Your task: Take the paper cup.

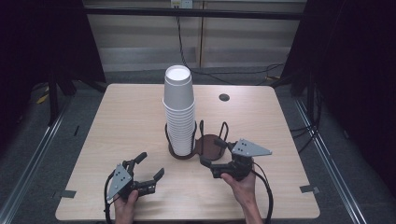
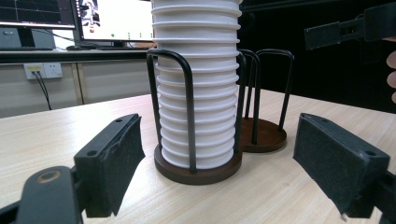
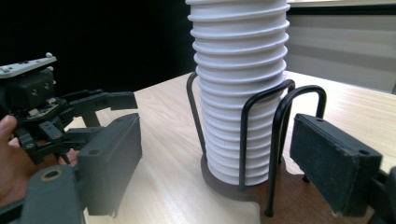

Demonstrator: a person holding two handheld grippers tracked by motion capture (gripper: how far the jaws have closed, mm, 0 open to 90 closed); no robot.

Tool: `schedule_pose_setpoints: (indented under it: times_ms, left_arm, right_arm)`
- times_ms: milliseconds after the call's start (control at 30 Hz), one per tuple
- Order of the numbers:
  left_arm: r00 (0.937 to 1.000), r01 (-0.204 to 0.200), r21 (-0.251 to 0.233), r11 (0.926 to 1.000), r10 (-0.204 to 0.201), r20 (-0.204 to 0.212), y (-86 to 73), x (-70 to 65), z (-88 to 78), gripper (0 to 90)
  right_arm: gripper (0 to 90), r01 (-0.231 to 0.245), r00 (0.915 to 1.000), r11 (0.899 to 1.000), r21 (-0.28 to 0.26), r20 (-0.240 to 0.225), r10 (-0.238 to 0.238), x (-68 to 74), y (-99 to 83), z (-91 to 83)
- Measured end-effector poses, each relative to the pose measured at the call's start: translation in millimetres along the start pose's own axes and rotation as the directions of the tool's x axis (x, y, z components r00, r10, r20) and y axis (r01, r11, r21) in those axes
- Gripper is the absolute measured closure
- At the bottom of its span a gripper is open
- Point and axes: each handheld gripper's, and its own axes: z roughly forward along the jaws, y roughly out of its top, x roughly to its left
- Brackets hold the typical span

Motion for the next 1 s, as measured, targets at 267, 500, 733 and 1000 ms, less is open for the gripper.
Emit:
schedule_pose_setpoints:
  times_ms: [267, 500, 733, 1000]
  left_arm:
    - [1.0000, 0.001, 0.000, 1.0000, -0.001, 0.003, 0.0, 0.0, 0.0, 15.6]
    - [1.0000, 0.002, 0.000, 1.0000, -0.002, 0.003, 0.0, 0.1, 0.0, 15.6]
    - [1.0000, 0.002, 0.000, 1.0000, -0.002, 0.003, 0.0, 0.1, 0.0, 15.6]
    - [1.0000, 0.001, -0.001, 1.0000, -0.001, 0.003, 0.0, 0.1, 0.0, 15.6]
  right_arm:
    - [16.1, 0.015, 0.9990, 1.000, 0.015, -0.042, -0.014, -3.9, 16.7, 2.5]
    - [15.6, 0.032, 0.9976, 0.999, 0.015, -0.061, -0.031, -5.0, 37.7, 6.2]
    - [13.3, 0.041, 0.9967, 0.999, 0.025, -0.072, -0.039, -7.7, 51.6, 12.4]
    - [13.3, 0.052, 0.9944, 0.998, 0.035, -0.094, -0.049, -9.3, 66.0, 19.9]
